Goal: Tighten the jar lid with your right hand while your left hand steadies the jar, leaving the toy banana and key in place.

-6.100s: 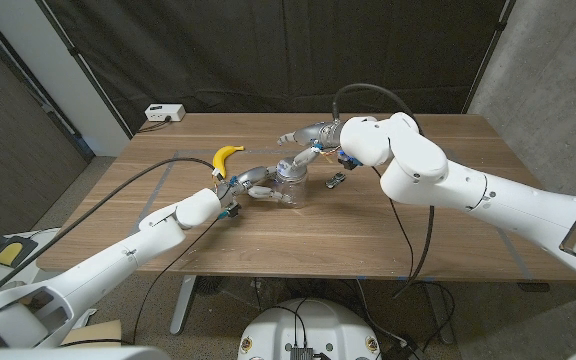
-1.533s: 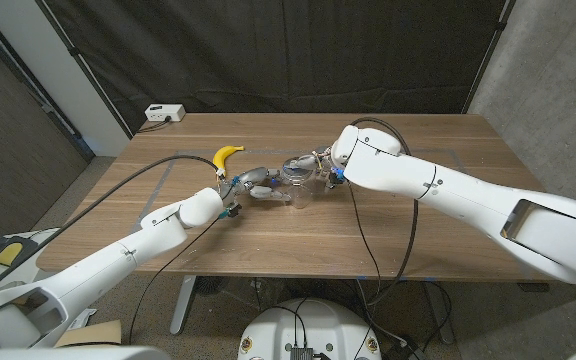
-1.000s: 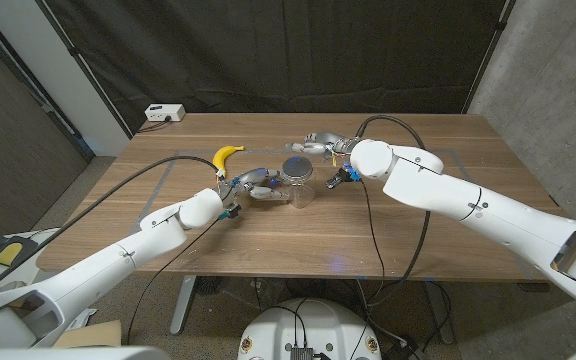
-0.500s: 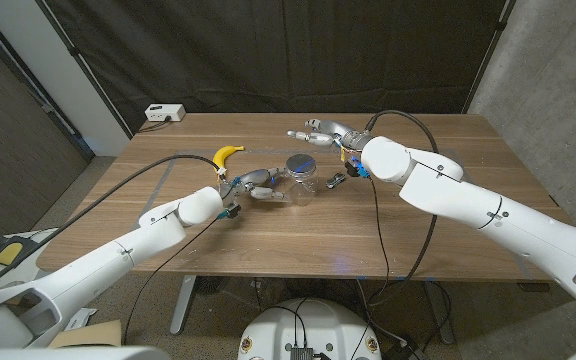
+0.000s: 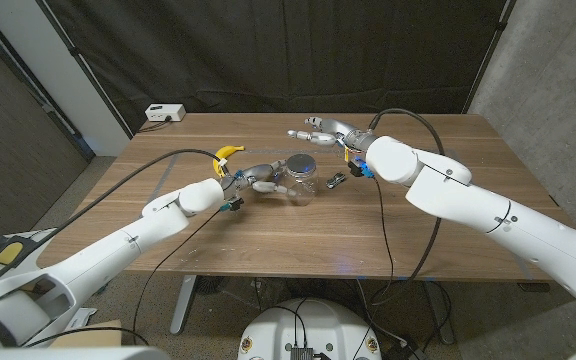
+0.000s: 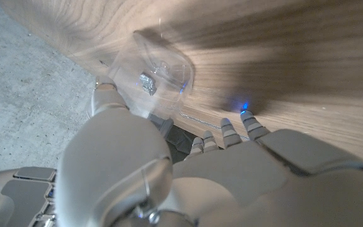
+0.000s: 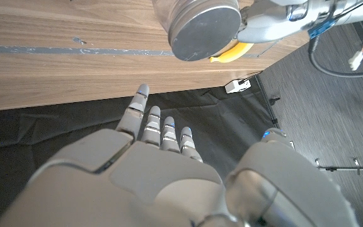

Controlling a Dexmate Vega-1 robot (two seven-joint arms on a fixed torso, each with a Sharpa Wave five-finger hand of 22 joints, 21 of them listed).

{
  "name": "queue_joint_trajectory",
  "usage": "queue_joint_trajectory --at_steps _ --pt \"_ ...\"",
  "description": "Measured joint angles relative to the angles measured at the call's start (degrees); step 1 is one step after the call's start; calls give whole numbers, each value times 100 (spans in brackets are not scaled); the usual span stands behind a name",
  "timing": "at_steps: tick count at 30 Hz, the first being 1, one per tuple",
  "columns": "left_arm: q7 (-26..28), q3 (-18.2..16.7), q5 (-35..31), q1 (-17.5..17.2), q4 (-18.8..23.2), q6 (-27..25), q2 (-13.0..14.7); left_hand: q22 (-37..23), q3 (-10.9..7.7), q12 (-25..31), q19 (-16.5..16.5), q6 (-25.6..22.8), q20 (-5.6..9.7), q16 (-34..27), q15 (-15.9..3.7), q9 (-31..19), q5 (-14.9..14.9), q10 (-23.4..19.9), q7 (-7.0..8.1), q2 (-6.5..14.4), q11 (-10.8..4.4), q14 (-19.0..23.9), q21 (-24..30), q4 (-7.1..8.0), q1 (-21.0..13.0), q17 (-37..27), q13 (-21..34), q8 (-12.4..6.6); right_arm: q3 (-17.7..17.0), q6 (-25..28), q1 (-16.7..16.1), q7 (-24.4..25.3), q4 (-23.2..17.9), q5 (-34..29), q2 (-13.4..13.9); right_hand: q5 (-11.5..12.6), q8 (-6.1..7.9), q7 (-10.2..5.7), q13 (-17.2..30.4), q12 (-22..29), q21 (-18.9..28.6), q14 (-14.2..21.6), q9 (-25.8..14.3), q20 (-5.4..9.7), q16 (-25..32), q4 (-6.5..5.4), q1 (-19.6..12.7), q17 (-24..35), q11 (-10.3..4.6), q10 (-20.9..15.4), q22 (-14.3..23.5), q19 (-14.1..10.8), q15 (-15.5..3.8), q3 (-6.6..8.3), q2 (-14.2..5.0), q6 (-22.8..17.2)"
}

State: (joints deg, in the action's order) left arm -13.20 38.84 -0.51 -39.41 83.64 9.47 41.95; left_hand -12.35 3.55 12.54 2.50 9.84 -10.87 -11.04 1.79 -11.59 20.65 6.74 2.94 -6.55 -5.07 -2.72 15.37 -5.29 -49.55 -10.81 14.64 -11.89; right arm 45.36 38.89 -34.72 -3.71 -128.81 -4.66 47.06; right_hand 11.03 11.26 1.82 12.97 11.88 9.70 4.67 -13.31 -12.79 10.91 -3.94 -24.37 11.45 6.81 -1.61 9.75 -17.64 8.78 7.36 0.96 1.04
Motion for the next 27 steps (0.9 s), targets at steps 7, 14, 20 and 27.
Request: queue_joint_trajectory --at_steps 7,14,20,27 --pt "-418 58 299 329 -441 258 -195 70 -74 138 -315 -228 45 0 -273 -2 131 -348 551 200 -369 113 35 -123 -514 39 -79 -126 -59 -59 -67 -69 -41 -65 19 0 0 1 0 0 0 29 0 19 36 0 -29 0 0 0 0 20 -29 0 -29 0" --pt "-1226 166 775 651 -863 668 -419 80 -168 195 -470 -527 252 0 -335 -2 131 -648 837 358 -619 131 95 -216 -845 44 -138 -220 -124 -71 -135 -126 -90 -123 25 0 40 1 0 22 0 49 -1 41 36 0 -31 0 -23 -24 -1 41 -49 0 -31 0" --pt "-1529 214 966 836 -1102 892 -567 117 -226 317 -579 -1429 314 -44 -374 -44 19 -1354 892 447 -674 445 51 -272 -1220 63 -184 -598 -151 -85 -155 -165 -96 -161 13 0 40 1 0 22 3 49 -1 20 36 24 -54 1 -30 -30 -1 61 -49 24 -54 0" --pt "-1467 197 1052 839 -1176 1024 -634 115 -270 545 -682 -2298 288 -149 -384 -207 -289 -2378 708 440 -629 920 -19 -239 -1378 52 -33 -1385 -165 -178 -162 -236 -111 -236 22 0 68 -8 0 22 28 78 -1 20 80 51 -74 1 -40 -82 -1 61 -77 44 -74 -55"
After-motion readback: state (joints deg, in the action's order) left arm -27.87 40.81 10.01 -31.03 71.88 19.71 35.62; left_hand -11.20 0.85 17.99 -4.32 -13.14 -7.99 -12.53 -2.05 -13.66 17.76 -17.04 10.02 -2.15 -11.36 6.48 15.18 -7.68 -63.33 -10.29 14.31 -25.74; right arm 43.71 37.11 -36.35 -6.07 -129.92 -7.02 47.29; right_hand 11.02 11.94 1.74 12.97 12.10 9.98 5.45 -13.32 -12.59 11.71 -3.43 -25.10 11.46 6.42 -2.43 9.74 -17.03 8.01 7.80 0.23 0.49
